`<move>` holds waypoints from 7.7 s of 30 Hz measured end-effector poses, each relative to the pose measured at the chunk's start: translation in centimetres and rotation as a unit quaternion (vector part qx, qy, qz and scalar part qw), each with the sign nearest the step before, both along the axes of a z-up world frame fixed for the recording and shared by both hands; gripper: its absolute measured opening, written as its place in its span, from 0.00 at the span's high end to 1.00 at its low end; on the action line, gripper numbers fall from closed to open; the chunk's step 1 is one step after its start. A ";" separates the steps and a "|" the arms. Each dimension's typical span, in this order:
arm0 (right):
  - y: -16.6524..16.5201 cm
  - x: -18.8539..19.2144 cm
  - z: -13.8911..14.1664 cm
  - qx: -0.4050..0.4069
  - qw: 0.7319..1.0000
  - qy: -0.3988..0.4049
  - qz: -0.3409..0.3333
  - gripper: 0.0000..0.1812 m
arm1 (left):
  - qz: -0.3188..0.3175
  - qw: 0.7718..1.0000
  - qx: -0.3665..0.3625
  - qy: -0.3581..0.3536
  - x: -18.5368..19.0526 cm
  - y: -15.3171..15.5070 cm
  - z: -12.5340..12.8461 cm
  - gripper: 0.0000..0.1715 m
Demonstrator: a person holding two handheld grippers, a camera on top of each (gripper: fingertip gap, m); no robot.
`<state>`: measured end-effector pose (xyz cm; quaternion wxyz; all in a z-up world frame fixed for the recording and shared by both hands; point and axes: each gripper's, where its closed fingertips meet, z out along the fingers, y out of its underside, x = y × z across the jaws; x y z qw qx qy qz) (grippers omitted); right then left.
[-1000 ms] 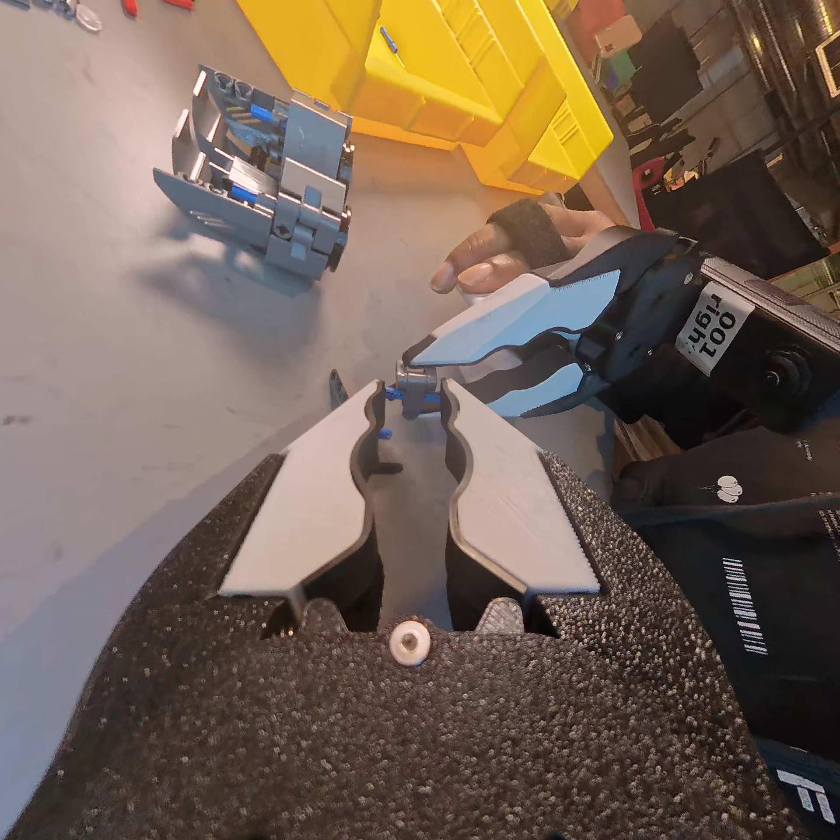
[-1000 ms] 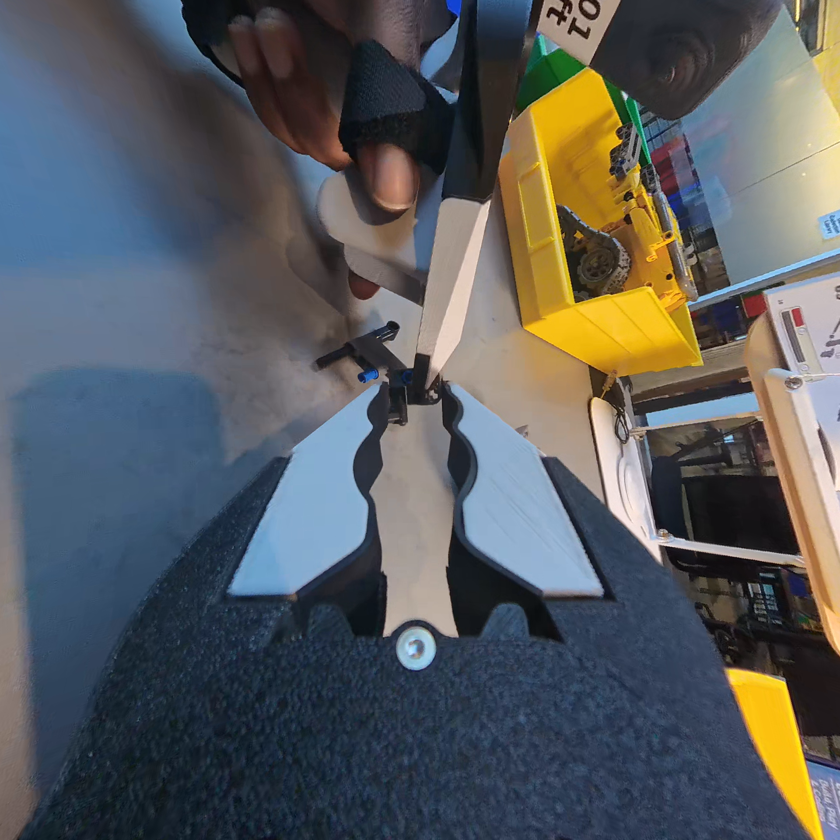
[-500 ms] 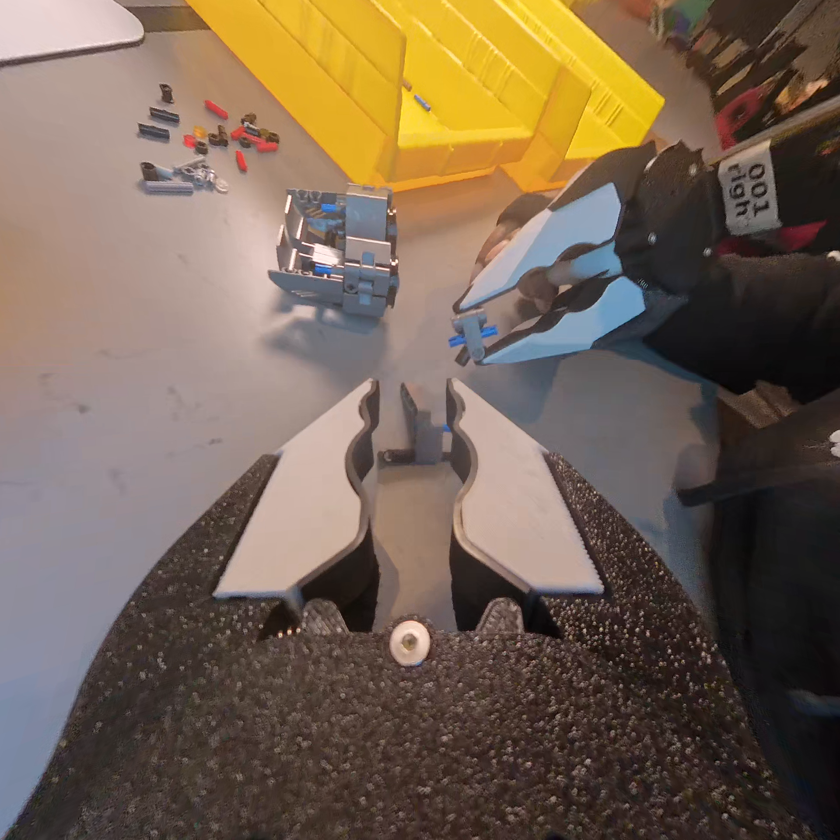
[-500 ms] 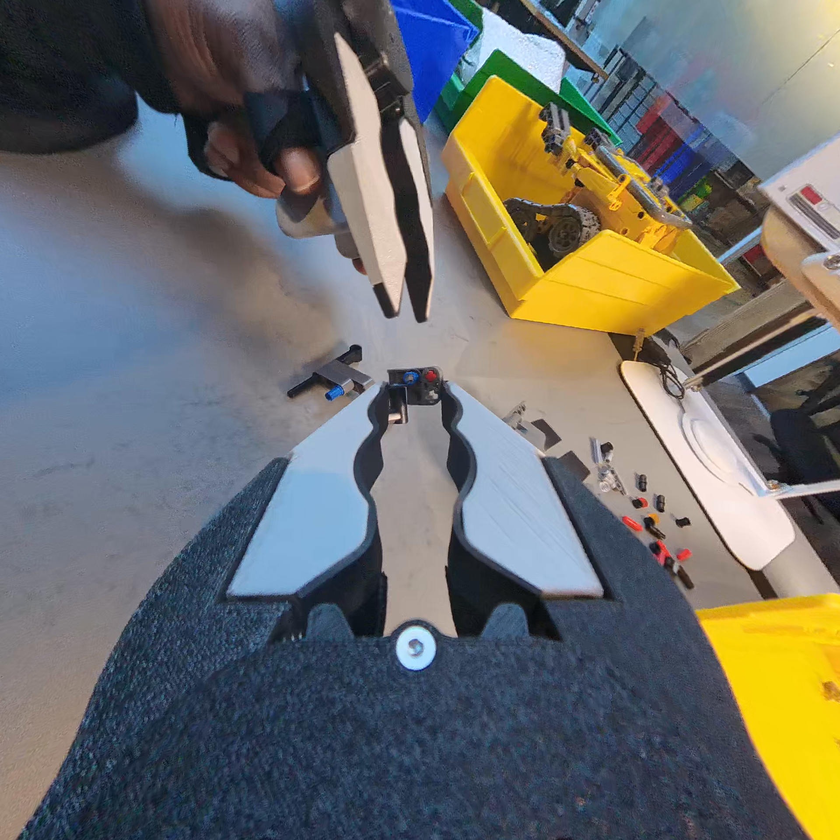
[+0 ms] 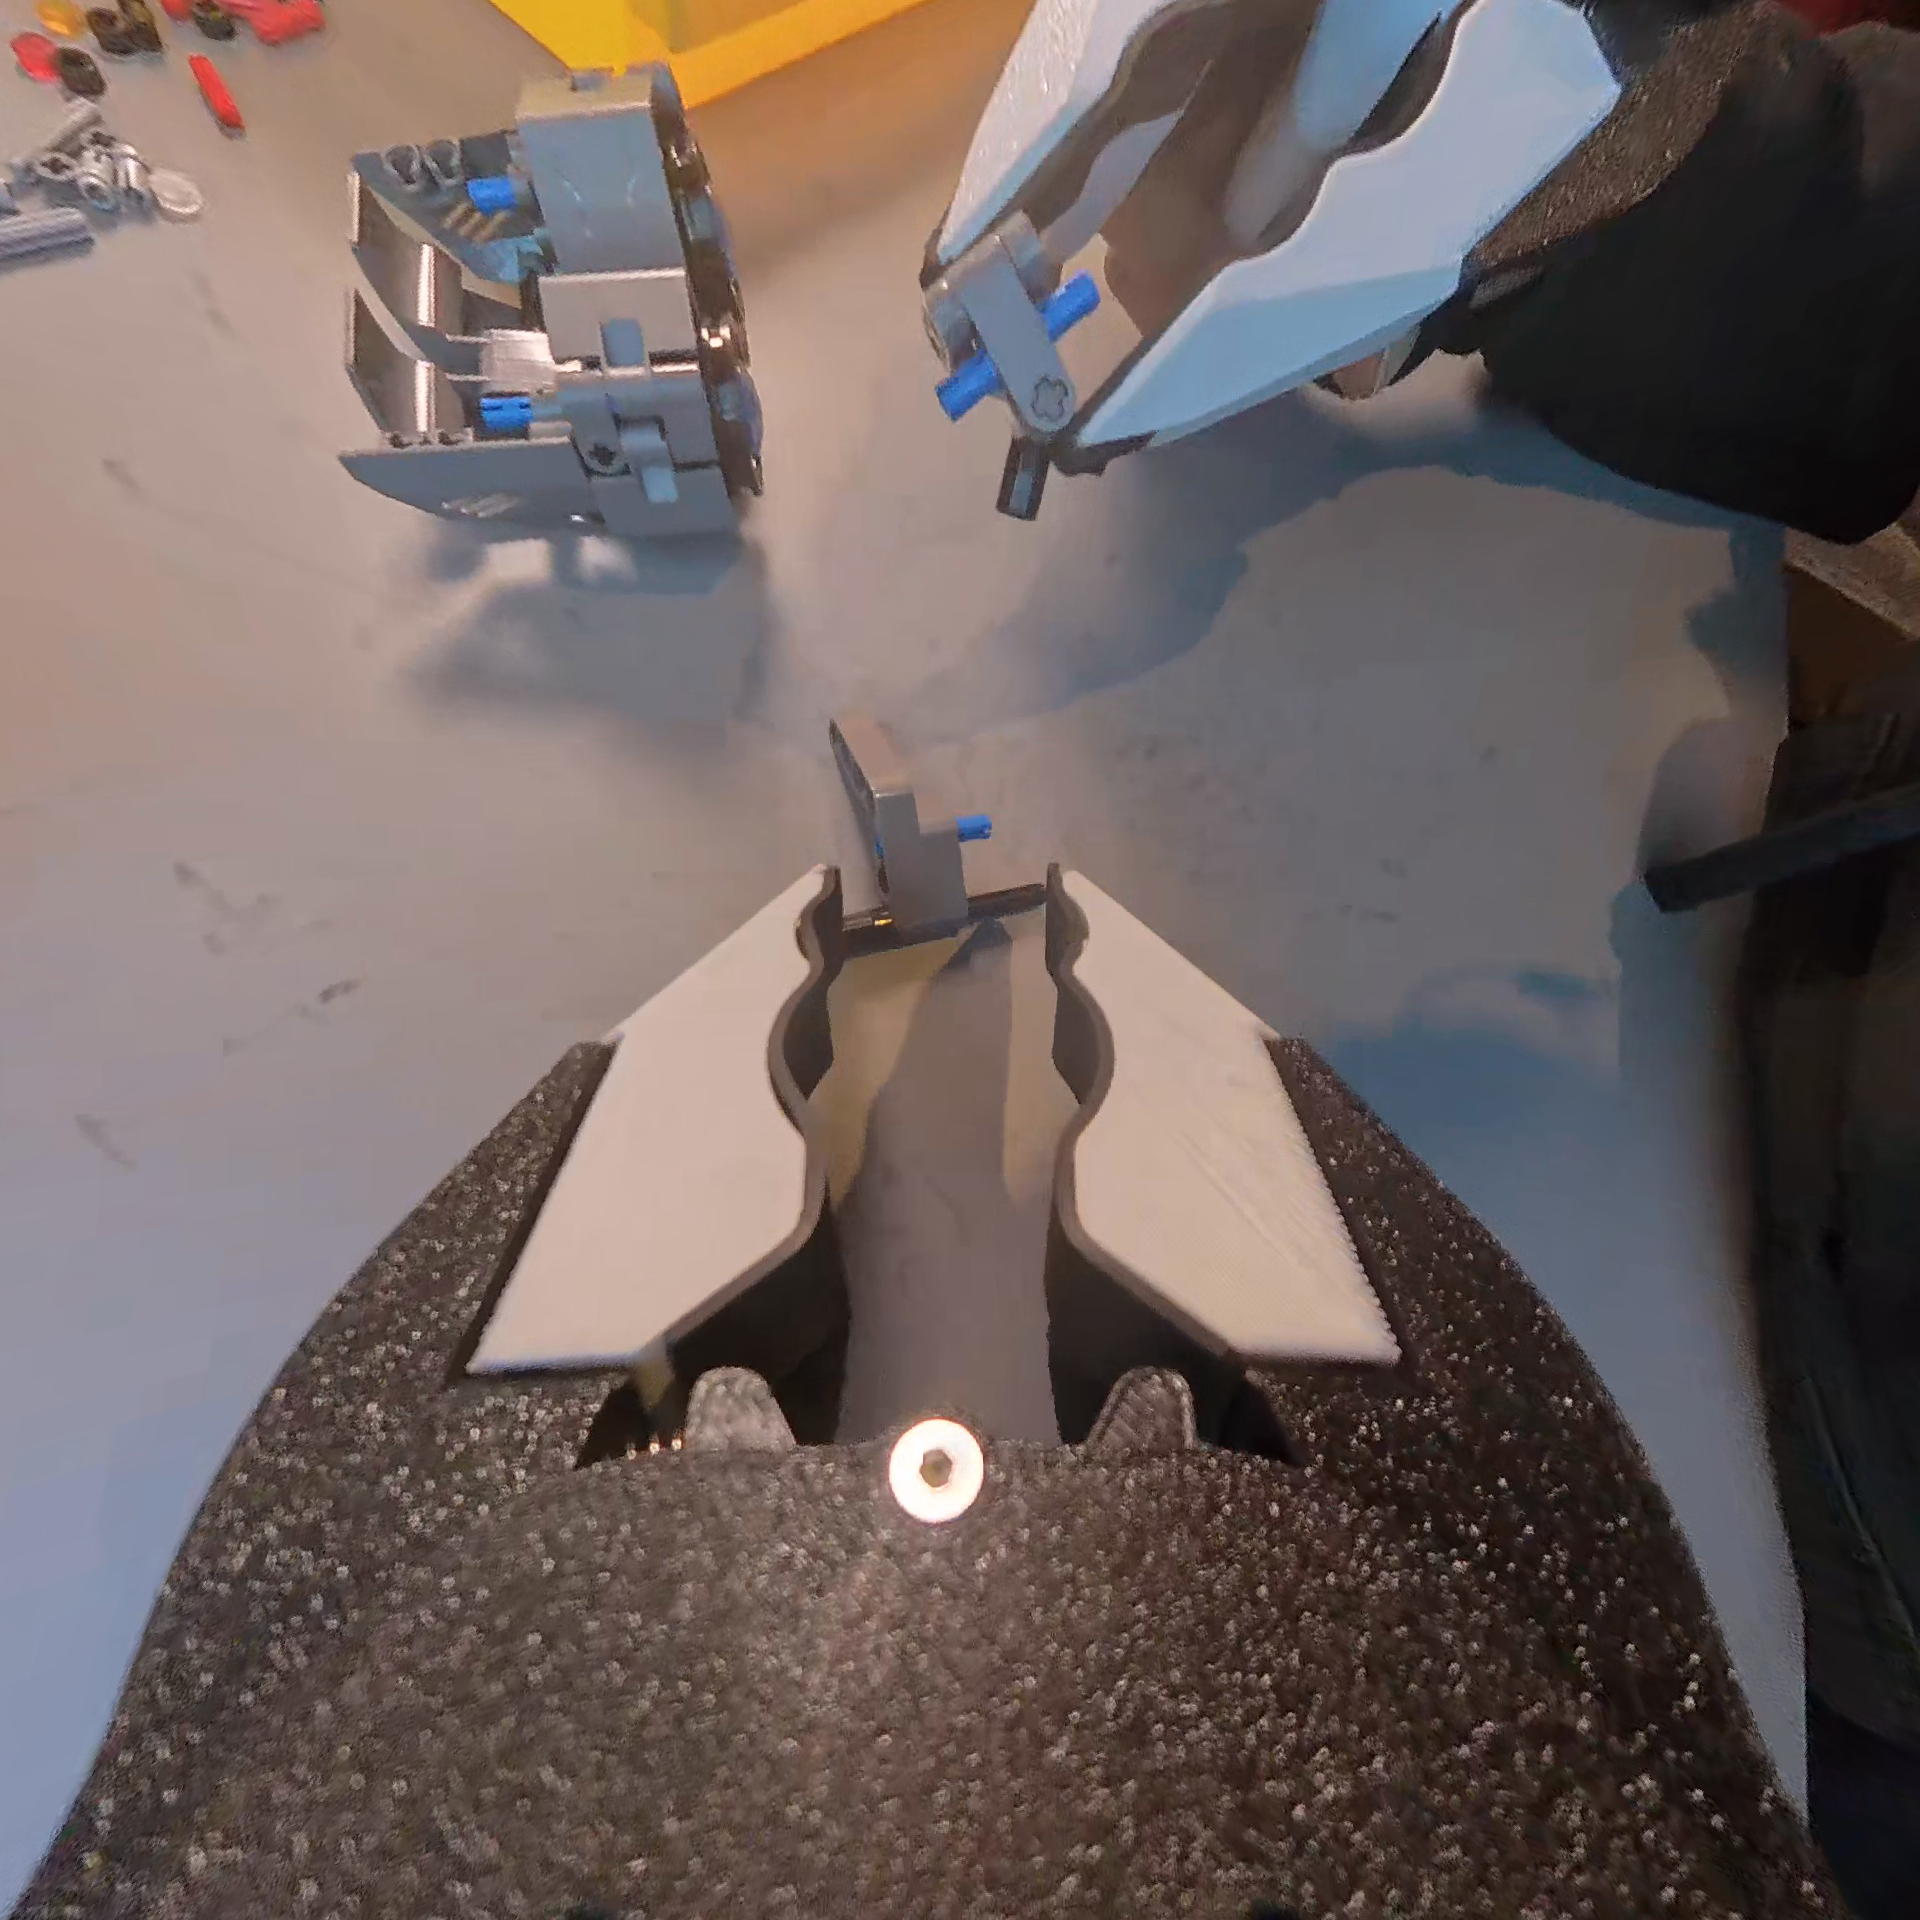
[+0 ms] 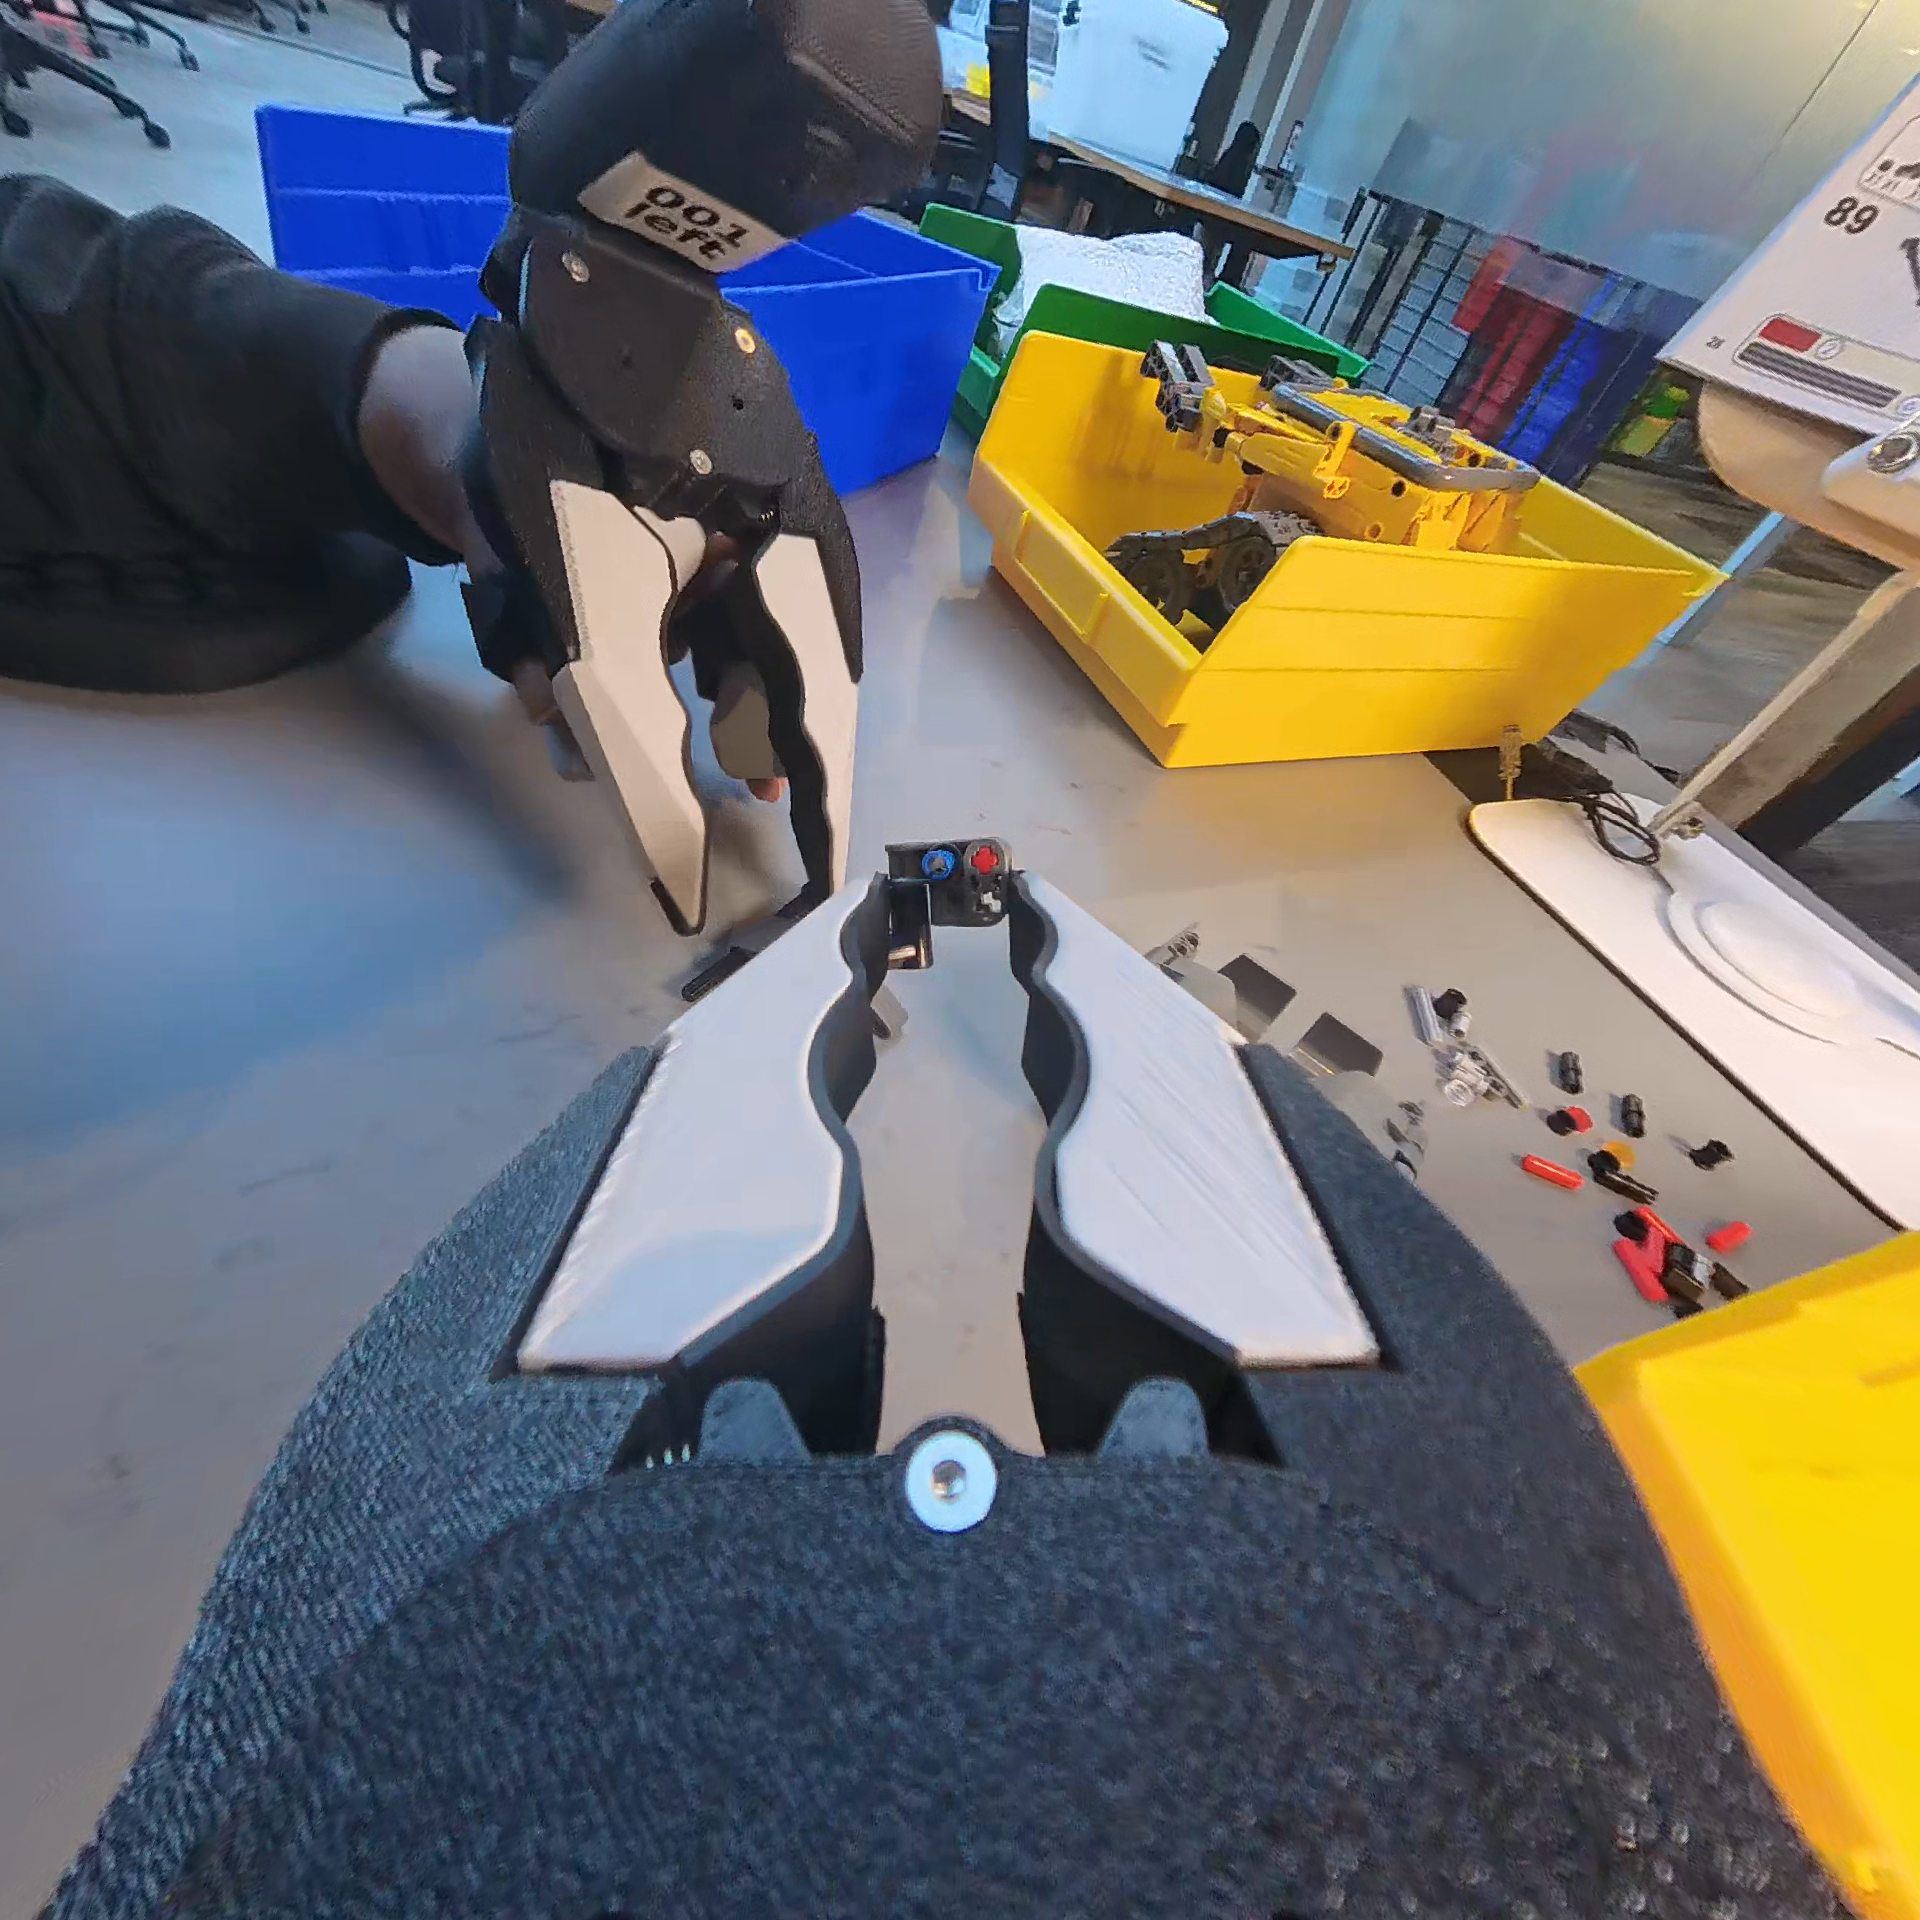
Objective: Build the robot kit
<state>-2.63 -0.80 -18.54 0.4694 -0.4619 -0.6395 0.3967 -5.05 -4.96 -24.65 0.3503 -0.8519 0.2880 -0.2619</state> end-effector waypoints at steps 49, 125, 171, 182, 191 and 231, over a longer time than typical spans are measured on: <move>-2.1 0.0 -0.2 0.052 0.997 0.005 0.048 0.88 | 0.012 0.971 -0.046 -0.233 2.0 0.0 4.5 0.90; -4.5 0.8 -5.3 0.177 0.970 -0.122 0.117 0.88 | -0.016 0.991 -0.086 -0.106 3.0 -1.3 0.3 0.89; -4.0 0.7 -4.3 0.193 0.971 -0.106 0.094 0.88 | 0.029 0.958 -0.161 -0.237 3.0 -0.5 1.4 0.94; -3.2 0.3 -4.8 0.228 0.963 -0.133 0.062 0.89 | 0.045 0.957 -0.162 -0.237 2.9 -0.2 1.5 0.94; -2.5 -0.3 -5.3 0.217 0.959 -0.183 0.000 0.89 | 0.081 0.994 -0.057 -0.041 2.2 0.7 0.7 0.95; -0.9 -0.8 -5.2 0.262 0.947 -0.167 -0.076 0.89 | 0.103 0.991 -0.032 -0.076 2.4 1.9 0.8 0.85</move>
